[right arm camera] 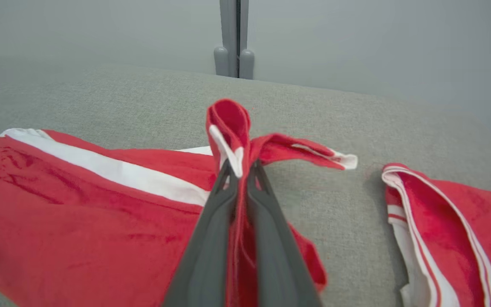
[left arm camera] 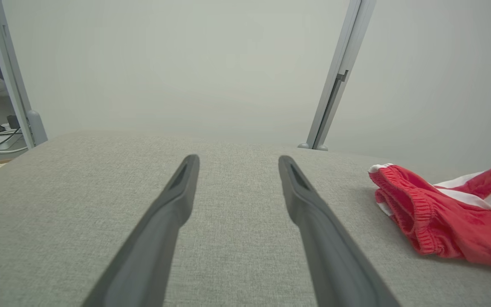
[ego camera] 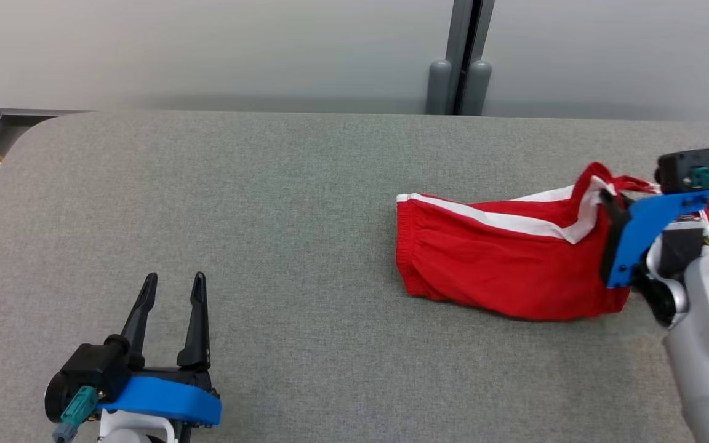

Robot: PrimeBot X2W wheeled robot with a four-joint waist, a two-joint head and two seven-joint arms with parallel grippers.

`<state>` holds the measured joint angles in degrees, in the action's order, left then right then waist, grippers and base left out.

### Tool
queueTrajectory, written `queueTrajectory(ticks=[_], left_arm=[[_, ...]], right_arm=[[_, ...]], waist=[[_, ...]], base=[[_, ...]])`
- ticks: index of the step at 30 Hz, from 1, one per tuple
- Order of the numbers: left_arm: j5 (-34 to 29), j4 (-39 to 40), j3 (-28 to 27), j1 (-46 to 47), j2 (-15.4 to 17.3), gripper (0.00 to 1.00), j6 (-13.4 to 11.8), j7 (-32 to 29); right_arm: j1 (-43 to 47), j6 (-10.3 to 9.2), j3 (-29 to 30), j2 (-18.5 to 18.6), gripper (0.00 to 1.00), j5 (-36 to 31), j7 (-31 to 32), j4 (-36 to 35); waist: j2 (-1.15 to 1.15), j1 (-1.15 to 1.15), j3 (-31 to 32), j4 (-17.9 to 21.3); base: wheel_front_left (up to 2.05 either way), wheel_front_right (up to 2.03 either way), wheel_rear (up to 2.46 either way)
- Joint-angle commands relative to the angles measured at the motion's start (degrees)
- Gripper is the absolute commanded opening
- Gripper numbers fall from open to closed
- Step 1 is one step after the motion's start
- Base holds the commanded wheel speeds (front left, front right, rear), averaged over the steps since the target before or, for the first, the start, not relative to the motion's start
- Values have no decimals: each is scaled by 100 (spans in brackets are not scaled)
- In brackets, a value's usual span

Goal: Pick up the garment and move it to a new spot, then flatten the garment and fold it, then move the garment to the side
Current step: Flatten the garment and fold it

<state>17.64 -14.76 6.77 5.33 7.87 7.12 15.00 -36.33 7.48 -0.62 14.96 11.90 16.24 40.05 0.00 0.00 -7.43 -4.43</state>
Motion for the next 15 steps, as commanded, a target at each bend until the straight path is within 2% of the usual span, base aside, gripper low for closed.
queueTrajectory(ticks=[1, 7, 15], left_arm=[[17, 18, 10, -36, 26, 100, 40, 23], [28, 4, 45, 19, -3, 100, 43, 23], [25, -34, 138, 148, -49, 100, 49, 23]], right_arm=[[41, 2, -147, -127, 0, -62, 109, -171], [-64, 2, -990, -602, 0, -30, 576, -641], [-310, 2, -1711, -942, 0, 156, 750, -303]], waist=[[0, 0, 7, -39], [0, 0, -6, -192], [0, 0, -89, -457]], base=[[0, 0, 0], [0, 0, 0], [0, 0, 0]])
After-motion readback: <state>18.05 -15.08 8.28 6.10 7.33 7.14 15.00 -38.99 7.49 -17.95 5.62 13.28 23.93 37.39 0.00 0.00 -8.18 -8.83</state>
